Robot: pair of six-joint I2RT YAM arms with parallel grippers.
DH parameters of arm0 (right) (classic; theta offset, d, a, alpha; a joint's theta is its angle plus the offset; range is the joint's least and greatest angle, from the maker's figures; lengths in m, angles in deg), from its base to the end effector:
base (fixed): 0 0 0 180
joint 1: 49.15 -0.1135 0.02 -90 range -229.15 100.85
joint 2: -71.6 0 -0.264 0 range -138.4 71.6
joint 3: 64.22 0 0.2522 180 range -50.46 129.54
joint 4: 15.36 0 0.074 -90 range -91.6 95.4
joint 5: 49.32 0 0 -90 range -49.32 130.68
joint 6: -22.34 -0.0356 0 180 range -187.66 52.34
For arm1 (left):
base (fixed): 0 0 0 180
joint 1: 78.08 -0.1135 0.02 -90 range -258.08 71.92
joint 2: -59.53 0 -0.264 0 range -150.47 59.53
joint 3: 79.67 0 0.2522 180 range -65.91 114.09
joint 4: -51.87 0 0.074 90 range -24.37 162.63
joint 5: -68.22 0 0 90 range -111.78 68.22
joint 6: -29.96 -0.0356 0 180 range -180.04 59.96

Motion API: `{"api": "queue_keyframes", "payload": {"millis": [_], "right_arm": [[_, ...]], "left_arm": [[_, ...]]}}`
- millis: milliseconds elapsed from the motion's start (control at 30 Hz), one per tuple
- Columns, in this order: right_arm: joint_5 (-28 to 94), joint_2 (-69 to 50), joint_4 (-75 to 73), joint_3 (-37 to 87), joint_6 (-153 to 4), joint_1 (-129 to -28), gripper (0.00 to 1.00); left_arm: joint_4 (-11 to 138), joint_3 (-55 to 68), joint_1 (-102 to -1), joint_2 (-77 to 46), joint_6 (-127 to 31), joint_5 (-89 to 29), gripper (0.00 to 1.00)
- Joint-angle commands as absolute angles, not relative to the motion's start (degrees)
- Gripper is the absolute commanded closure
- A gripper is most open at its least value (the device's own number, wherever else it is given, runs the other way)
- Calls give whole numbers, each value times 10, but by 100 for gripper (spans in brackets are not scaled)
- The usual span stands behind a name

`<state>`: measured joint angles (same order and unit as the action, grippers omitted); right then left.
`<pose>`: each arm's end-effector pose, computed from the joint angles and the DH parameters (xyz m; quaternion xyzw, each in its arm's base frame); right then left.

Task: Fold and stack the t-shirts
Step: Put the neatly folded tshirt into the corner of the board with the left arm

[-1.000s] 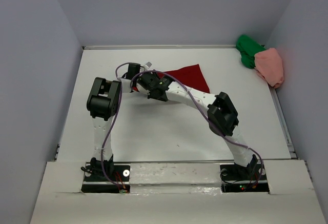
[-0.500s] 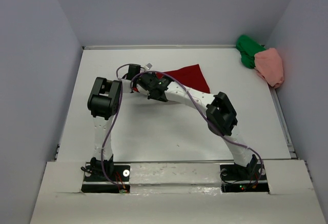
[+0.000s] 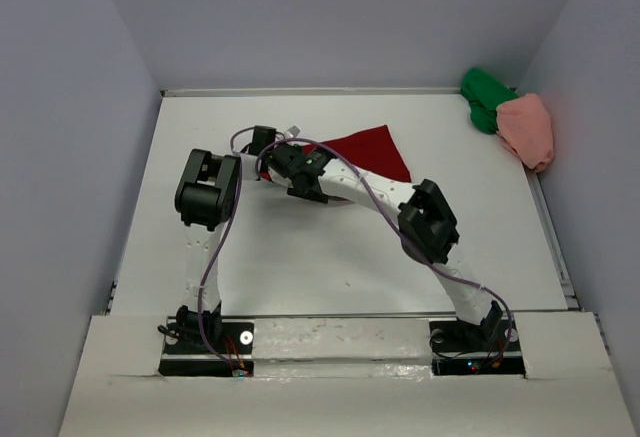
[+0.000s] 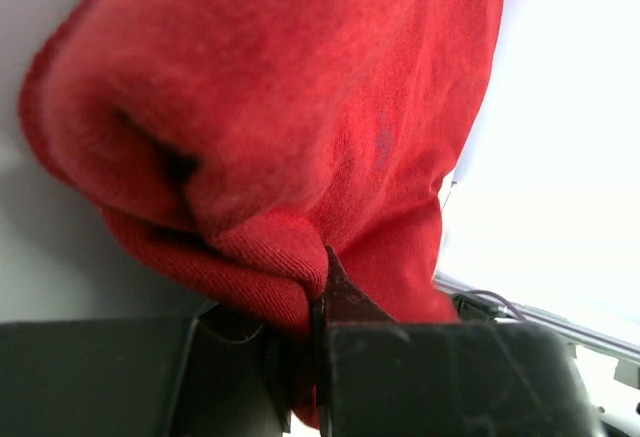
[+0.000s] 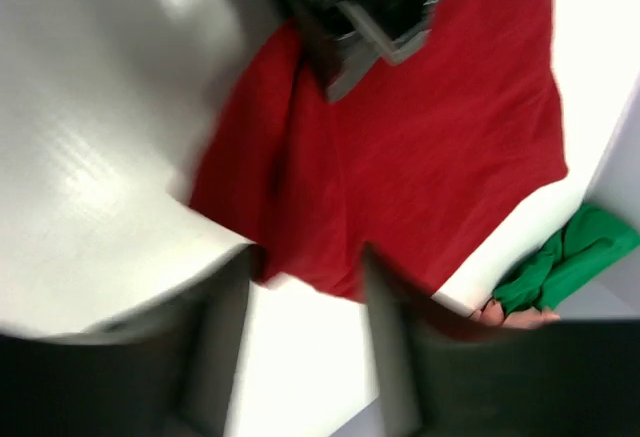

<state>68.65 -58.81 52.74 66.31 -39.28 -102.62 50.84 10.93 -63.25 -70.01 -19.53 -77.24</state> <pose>0.3008 0.3781 0.2173 -0.5891 0.7499 -0.1913 0.2324 0.4358 -0.1457 0.1007 0.0225 0.8208 -0.5507 0.1501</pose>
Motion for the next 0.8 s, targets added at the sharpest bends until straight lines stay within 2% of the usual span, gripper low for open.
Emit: {"api": "queue_keyframes", "payload": {"millis": [0, 33, 67, 233, 300, 333, 433, 500, 600, 767], "right_arm": [[586, -572, 548, 715, -393, -1072, 38], [556, -564, 562, 719, -396, -1077, 13], [496, -555, 576, 721, -398, -1077, 1], [326, -499, 659, 745, -413, -1077, 0], [321, -467, 662, 739, -410, -1077, 0], [336, -457, 656, 736, -409, -1077, 0], [533, -420, 586, 650, -403, -1060, 0], [589, -411, 554, 621, -402, -1032, 0], [606, -386, 510, 571, -397, -929, 0], [607, -341, 466, 489, -382, -836, 0]], "left_arm": [[570, 137, -608, -723, -235, -743, 88], [573, 142, -608, -724, -240, -739, 88], [574, 148, -608, -726, -248, -739, 88], [590, 158, -610, -724, -264, -730, 89], [598, 162, -611, -722, -276, -723, 90], [600, 163, -611, -722, -280, -723, 90], [621, 177, -613, -724, -301, -717, 95], [646, 191, -613, -728, -321, -709, 96], [717, 232, -622, -748, -366, -702, 100], [792, 277, -656, -779, -436, -726, 100]]}}
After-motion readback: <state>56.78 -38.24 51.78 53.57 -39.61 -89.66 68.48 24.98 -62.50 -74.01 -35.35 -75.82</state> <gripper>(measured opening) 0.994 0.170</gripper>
